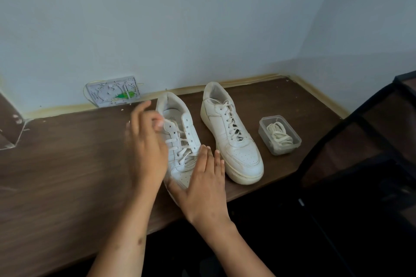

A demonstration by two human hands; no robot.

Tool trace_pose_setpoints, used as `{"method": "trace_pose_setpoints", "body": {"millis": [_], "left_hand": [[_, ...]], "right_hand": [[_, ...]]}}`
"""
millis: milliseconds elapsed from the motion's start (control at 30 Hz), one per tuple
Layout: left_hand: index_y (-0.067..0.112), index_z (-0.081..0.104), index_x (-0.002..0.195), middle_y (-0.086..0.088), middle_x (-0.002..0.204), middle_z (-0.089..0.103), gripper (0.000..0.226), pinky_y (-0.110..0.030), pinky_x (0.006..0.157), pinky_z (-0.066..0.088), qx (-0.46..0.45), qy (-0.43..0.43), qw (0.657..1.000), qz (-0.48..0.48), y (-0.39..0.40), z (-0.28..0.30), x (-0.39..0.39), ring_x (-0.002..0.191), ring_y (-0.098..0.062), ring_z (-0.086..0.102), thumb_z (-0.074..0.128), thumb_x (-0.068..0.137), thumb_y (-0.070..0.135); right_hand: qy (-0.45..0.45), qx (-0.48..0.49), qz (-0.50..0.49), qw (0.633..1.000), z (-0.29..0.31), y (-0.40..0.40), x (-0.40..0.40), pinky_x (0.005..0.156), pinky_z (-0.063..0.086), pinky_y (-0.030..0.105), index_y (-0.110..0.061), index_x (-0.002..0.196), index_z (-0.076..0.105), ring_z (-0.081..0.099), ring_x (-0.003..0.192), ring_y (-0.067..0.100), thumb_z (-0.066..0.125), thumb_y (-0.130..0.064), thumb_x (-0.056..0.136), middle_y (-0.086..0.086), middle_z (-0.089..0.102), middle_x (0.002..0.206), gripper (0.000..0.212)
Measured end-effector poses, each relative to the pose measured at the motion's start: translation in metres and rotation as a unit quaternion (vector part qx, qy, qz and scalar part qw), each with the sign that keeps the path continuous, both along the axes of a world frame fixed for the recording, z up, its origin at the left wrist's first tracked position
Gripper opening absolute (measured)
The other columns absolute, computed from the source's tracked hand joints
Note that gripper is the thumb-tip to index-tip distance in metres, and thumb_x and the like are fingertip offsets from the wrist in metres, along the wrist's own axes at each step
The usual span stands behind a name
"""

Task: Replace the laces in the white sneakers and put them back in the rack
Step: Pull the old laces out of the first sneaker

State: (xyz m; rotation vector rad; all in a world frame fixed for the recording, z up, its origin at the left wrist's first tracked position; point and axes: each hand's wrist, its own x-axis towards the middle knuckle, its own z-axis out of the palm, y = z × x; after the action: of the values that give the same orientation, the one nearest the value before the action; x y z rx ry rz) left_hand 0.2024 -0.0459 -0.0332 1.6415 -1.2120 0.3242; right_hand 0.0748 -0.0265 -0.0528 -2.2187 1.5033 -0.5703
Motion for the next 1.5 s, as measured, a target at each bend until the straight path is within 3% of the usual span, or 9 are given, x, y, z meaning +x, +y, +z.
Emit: {"method": "trace_pose_setpoints", "body": {"millis": [67, 133, 300, 567, 667, 833, 1000, 1233, 1500], "left_hand": [[0.008, 0.044, 0.109, -0.001, 0.138, 0.048, 0.015, -0.025, 0.057, 0.049, -0.073, 0.114, 0.991, 0.011, 0.003, 0.008, 0.005, 0.084, -0.015, 0.068, 0.032, 0.100, 0.007], [0.010, 0.045, 0.112, 0.000, 0.136, 0.049, 0.020, -0.015, 0.058, 0.045, -0.114, 0.169, 0.978, 0.035, 0.005, 0.010, 0.017, 0.079, -0.015, 0.069, 0.028, 0.104, 0.017], [0.010, 0.056, 0.117, -0.010, 0.140, 0.047, 0.020, -0.042, 0.093, 0.046, 0.022, 0.199, 0.978, 0.056, 0.011, -0.004, 0.037, 0.119, -0.030, 0.056, 0.052, 0.097, 0.012], [0.016, 0.057, 0.124, -0.010, 0.145, 0.040, 0.033, -0.051, 0.108, 0.035, 0.098, 0.166, 0.981, 0.023, 0.013, -0.006, 0.035, 0.137, -0.025, 0.039, 0.060, 0.092, 0.011], [0.020, 0.063, 0.115, -0.002, 0.127, 0.048, 0.025, -0.050, 0.103, 0.041, 0.102, 0.159, 0.982, 0.014, 0.016, -0.006, 0.034, 0.118, -0.022, 0.052, 0.062, 0.091, 0.012], [0.034, 0.064, 0.097, 0.009, 0.098, 0.052, 0.016, -0.053, 0.085, 0.049, 0.118, 0.153, 0.981, 0.011, 0.020, -0.006, 0.034, 0.087, -0.016, 0.058, 0.067, 0.088, 0.021], [0.030, 0.067, 0.103, 0.013, 0.098, 0.057, 0.017, -0.050, 0.085, 0.050, 0.134, 0.131, 0.982, -0.031, 0.024, -0.008, 0.031, 0.095, -0.019, 0.062, 0.066, 0.089, 0.022], [0.025, 0.068, 0.109, 0.008, 0.102, 0.065, 0.019, -0.048, 0.080, 0.052, 0.149, 0.112, 0.981, -0.044, 0.036, -0.020, 0.029, 0.092, -0.020, 0.062, 0.064, 0.091, 0.021], [0.018, 0.058, 0.121, -0.004, 0.113, 0.060, 0.035, -0.043, 0.083, 0.041, 0.129, 0.077, 0.987, 0.047, 0.055, -0.026, -0.009, 0.101, -0.026, 0.053, 0.053, 0.091, 0.037]], "right_hand": [[0.009, 0.009, 0.002, 1.000, 0.000, -0.001, 0.000, 0.116, -0.016, 0.033, -0.005, 0.154, -0.004, -0.011, 0.150, 0.026, 0.042, -0.066, 0.086, 0.013, 0.000, 0.163, 0.102], [0.015, 0.012, 0.003, 1.000, 0.000, -0.001, 0.000, 0.115, -0.017, 0.033, -0.006, 0.154, -0.007, -0.012, 0.150, 0.026, 0.034, -0.068, 0.084, 0.012, -0.001, 0.164, 0.102], [0.014, 0.029, 0.007, 0.999, 0.005, 0.000, -0.001, 0.117, -0.016, 0.033, -0.006, 0.154, -0.009, -0.015, 0.150, 0.024, 0.045, -0.063, 0.090, 0.011, -0.004, 0.164, 0.102], [-0.014, 0.041, 0.010, 0.999, 0.005, 0.000, 0.000, 0.120, -0.011, 0.031, -0.007, 0.154, -0.011, -0.012, 0.150, 0.020, 0.042, -0.067, 0.091, 0.009, -0.003, 0.164, 0.102], [-0.045, 0.049, 0.015, 0.998, 0.006, 0.000, -0.001, 0.122, -0.005, 0.030, -0.008, 0.155, -0.006, -0.003, 0.151, 0.019, 0.041, -0.064, 0.094, 0.010, 0.002, 0.164, 0.095], [-0.146, 0.073, 0.001, 0.987, 0.006, -0.007, -0.004, 0.116, 0.029, 0.034, -0.014, 0.152, 0.021, 0.029, 0.142, 0.015, 0.043, -0.059, 0.096, 0.003, 0.033, 0.152, 0.076], [-0.152, 0.046, -0.025, 0.987, 0.007, -0.018, -0.009, 0.094, 0.048, 0.036, -0.024, 0.126, 0.049, 0.054, 0.113, 0.013, 0.036, -0.064, 0.095, -0.006, 0.057, 0.122, 0.053], [-0.158, 0.030, -0.052, 0.986, 0.013, -0.023, -0.009, 0.075, 0.052, 0.042, -0.023, 0.091, 0.053, 0.061, 0.080, 0.013, 0.042, -0.057, 0.097, -0.007, 0.063, 0.084, 0.035], [-0.184, -0.092, 0.040, 0.978, 0.018, -0.029, 0.007, 0.082, 0.051, 0.040, -0.037, 0.121, 0.060, 0.055, 0.092, 0.013, 0.052, -0.040, 0.098, -0.008, 0.047, 0.106, 0.024]]}}
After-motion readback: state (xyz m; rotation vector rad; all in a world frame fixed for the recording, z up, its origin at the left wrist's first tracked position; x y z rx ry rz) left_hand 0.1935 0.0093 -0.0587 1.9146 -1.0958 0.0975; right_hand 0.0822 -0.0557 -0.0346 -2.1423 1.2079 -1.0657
